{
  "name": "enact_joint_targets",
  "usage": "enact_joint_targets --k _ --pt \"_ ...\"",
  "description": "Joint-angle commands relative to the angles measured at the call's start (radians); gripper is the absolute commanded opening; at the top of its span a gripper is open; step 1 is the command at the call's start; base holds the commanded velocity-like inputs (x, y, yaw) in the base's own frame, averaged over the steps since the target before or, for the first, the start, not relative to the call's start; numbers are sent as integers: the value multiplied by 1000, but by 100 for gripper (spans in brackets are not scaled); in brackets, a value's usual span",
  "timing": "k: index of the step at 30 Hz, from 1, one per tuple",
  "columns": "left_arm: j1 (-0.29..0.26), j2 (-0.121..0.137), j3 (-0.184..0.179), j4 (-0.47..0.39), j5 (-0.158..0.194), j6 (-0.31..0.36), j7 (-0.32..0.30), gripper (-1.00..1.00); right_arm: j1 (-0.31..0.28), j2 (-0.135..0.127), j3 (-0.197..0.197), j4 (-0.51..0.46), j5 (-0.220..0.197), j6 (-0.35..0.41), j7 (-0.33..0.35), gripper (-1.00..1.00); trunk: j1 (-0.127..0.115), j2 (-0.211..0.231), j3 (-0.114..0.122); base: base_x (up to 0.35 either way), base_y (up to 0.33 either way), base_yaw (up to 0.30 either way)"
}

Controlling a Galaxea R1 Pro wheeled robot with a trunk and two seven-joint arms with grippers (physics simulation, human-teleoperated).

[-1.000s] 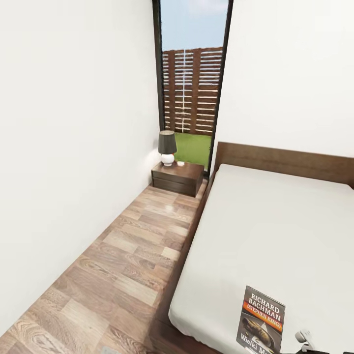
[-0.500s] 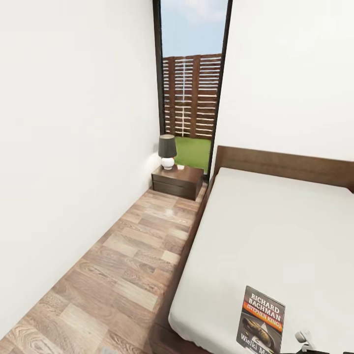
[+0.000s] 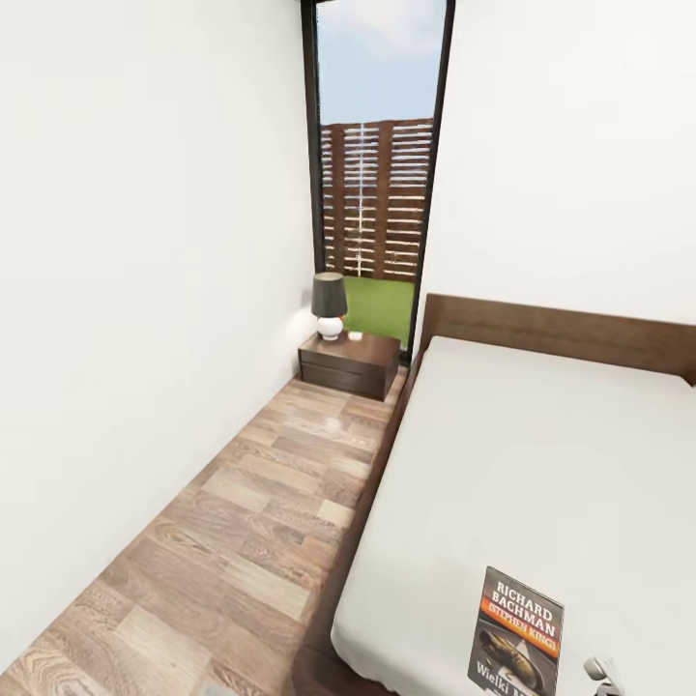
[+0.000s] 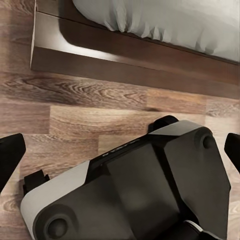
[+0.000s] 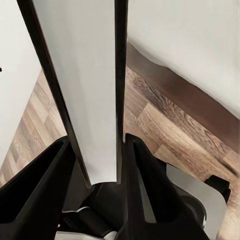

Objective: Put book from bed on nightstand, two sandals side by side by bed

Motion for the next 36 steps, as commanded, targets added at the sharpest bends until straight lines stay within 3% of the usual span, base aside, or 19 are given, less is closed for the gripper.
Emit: enact_joint_targets --k 1,36 --pt "-1 -1 -9 1 6 -6 -2 100 -1 -1 7 0 -10 9 2 -100 1 -2 -1 0 0 0" --pt "-1 -5 -9 1 6 -6 -2 100 -1 -1 7 0 -10 9 3 -100 1 -2 57 0 0 0"
